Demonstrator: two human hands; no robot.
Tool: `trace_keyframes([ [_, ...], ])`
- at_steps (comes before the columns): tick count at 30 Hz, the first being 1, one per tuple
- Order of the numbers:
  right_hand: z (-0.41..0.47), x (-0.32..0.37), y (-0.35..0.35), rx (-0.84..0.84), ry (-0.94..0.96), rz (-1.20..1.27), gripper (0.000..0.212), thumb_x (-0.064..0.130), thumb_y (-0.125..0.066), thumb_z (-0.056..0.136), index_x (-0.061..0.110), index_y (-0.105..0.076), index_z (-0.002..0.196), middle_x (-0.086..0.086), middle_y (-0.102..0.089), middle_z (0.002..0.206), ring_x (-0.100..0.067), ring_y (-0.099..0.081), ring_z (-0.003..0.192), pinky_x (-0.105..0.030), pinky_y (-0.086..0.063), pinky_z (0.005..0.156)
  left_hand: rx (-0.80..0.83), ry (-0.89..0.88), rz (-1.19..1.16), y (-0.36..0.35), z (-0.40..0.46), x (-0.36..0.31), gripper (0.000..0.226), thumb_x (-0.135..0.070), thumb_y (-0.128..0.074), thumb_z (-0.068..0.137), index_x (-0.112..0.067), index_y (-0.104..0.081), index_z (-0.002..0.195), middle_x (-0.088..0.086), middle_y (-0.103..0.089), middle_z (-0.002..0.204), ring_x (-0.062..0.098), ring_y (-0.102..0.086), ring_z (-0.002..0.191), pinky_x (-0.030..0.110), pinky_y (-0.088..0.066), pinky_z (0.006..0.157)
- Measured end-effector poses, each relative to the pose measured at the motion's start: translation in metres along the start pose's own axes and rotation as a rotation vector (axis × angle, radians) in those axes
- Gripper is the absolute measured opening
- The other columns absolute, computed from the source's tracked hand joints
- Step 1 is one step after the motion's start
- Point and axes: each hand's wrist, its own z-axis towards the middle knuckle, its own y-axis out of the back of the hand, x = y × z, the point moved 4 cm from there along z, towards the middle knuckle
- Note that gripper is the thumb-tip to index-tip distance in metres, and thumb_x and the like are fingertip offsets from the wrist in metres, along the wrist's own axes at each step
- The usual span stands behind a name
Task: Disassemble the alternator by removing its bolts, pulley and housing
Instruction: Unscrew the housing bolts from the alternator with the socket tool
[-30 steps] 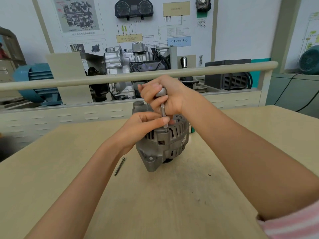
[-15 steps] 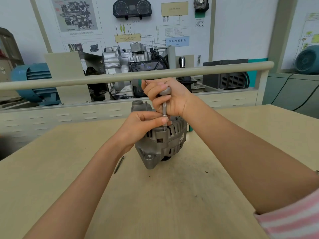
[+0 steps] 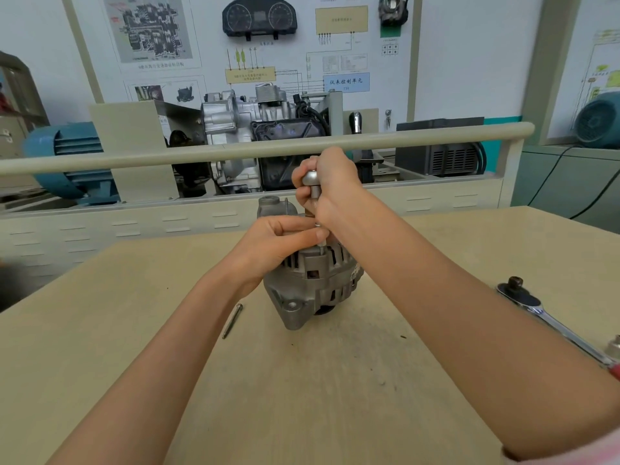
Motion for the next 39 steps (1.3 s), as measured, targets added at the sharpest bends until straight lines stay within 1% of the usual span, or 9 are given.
trace_keyframes([
  [10, 0.002, 0.001, -0.001, 0.184, -0.151, -0.054, 0.031, 0.002, -0.021, 0.088, 0.013, -0.037, 0.065, 0.006, -0.035, 0.03, -0.003, -0.033, 0.025, -0.013, -0.019, 0.031, 0.057, 0.01, 0.032, 0.0, 0.003, 0.001, 0.024, -0.036, -0.069, 0.07, -0.026, -0.077, 0.091, -0.004, -0.075, 0.098, 0.006, -0.069, 0.095, 0.011, -0.05, 0.075],
  [16, 0.004, -0.004, -0.005, 0.565, -0.527, -0.045, 0.03, 0.014, -0.031, 0.099, 0.006, -0.05, 0.078, 0.008, -0.038, 0.038, -0.001, -0.038, 0.028, -0.01, -0.019, 0.035, 0.049, 0.012, 0.05, 0.0, 0.004, 0.001, 0.021, -0.039, -0.071, 0.069, -0.028, -0.08, 0.084, -0.006, -0.075, 0.099, 0.003, -0.068, 0.097, 0.009, -0.049, 0.074],
  [21, 0.004, -0.007, -0.007, 0.647, -0.65, 0.059, 0.031, 0.017, -0.03, 0.099, 0.003, -0.052, 0.082, 0.008, -0.041, 0.039, -0.002, -0.041, 0.028, -0.009, -0.02, 0.034, 0.011, -0.005, 0.039, 0.0, 0.005, 0.001, 0.016, -0.033, -0.072, 0.067, -0.026, -0.079, 0.079, -0.005, -0.076, 0.094, 0.003, -0.069, 0.094, 0.008, -0.049, 0.073],
  [24, 0.002, -0.003, -0.003, 0.536, -0.522, 0.09, 0.025, 0.009, -0.031, 0.097, 0.005, -0.05, 0.081, 0.009, -0.039, 0.039, -0.001, -0.039, 0.029, -0.01, -0.02, 0.033, -0.011, -0.012, 0.034, 0.001, 0.005, 0.001, 0.014, -0.031, -0.072, 0.066, -0.026, -0.079, 0.077, -0.004, -0.076, 0.091, 0.005, -0.07, 0.091, 0.009, -0.05, 0.072],
  [27, -0.001, -0.002, 0.001, 0.191, -0.181, 0.091, 0.024, 0.0, -0.027, 0.092, 0.01, -0.046, 0.083, 0.007, -0.041, 0.04, -0.002, -0.039, 0.028, -0.012, -0.021, 0.031, -0.014, -0.012, 0.028, 0.0, 0.004, 0.001, 0.012, -0.029, -0.072, 0.067, -0.028, -0.079, 0.076, -0.004, -0.076, 0.086, 0.006, -0.071, 0.085, 0.012, -0.051, 0.07],
  [30, -0.01, -0.002, 0.005, -0.144, 0.247, 0.139, 0.013, 0.006, -0.024, 0.099, 0.012, -0.035, 0.101, -0.004, -0.051, 0.072, -0.008, -0.048, 0.037, -0.014, -0.03, 0.033, -0.031, -0.044, 0.074, 0.0, 0.003, 0.001, 0.027, -0.011, -0.068, 0.079, -0.031, -0.077, 0.063, -0.009, -0.074, 0.07, 0.001, -0.069, 0.068, 0.011, -0.05, 0.063],
  [34, -0.005, -0.001, 0.006, -0.113, 0.145, 0.147, 0.019, 0.004, -0.027, 0.097, 0.014, -0.037, 0.11, -0.009, -0.056, 0.081, -0.011, -0.049, 0.038, -0.013, -0.031, 0.033, -0.029, -0.031, 0.085, 0.001, 0.003, 0.001, 0.029, -0.009, -0.067, 0.083, -0.032, -0.078, 0.069, -0.008, -0.075, 0.078, 0.004, -0.071, 0.077, 0.012, -0.052, 0.067],
  [37, -0.001, 0.002, 0.005, -0.069, 0.031, 0.134, 0.021, 0.005, -0.023, 0.094, 0.017, -0.035, 0.107, 0.0, -0.049, 0.049, -0.009, -0.045, 0.03, -0.011, -0.025, 0.033, -0.01, -0.009, 0.058, -0.001, 0.002, -0.001, 0.012, -0.023, -0.071, 0.076, -0.031, -0.079, 0.08, -0.005, -0.076, 0.09, 0.007, -0.071, 0.087, 0.012, -0.052, 0.069],
  [39, 0.001, 0.001, 0.002, 0.032, -0.085, 0.07, 0.021, 0.004, -0.023, 0.092, 0.012, -0.042, 0.087, 0.005, -0.041, 0.032, -0.006, -0.04, 0.026, -0.01, -0.021, 0.033, 0.017, -0.012, 0.06, -0.002, 0.002, -0.001, 0.016, -0.034, -0.071, 0.067, -0.032, -0.079, 0.082, -0.007, -0.076, 0.091, 0.004, -0.071, 0.088, 0.01, -0.05, 0.069],
])
